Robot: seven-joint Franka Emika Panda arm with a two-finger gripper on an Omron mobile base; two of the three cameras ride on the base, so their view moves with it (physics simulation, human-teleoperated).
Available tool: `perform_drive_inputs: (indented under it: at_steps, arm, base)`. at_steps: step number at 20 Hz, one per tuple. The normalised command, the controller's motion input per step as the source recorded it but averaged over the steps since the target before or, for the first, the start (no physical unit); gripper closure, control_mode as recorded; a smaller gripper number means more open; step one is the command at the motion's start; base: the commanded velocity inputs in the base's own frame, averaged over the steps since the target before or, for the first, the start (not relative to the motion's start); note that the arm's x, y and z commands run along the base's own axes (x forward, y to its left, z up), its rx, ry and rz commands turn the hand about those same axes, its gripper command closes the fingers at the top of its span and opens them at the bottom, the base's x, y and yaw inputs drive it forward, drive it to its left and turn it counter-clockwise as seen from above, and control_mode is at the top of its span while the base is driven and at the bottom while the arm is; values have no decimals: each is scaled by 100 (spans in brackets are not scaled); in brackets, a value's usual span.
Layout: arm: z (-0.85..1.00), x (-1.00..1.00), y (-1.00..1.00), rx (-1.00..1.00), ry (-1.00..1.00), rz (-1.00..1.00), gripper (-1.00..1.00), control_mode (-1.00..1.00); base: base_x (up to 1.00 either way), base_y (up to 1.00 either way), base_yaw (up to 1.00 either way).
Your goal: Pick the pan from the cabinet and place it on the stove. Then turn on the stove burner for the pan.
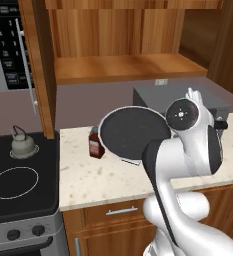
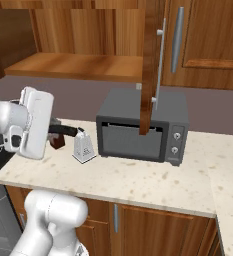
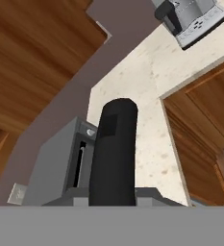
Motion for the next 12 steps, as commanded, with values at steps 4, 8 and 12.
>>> perform_drive_inputs:
  at_steps: [4, 8, 12]
  arm:
    - [-6, -19, 0, 0, -1, 0, 100, -100]
    - [-37, -63, 0, 0, 0, 0, 100, -100]
    - [-48, -64, 2, 0, 0, 0, 100, -100]
  base:
    - [0, 0, 0]
    - [0, 0, 0]
    - [0, 0, 0]
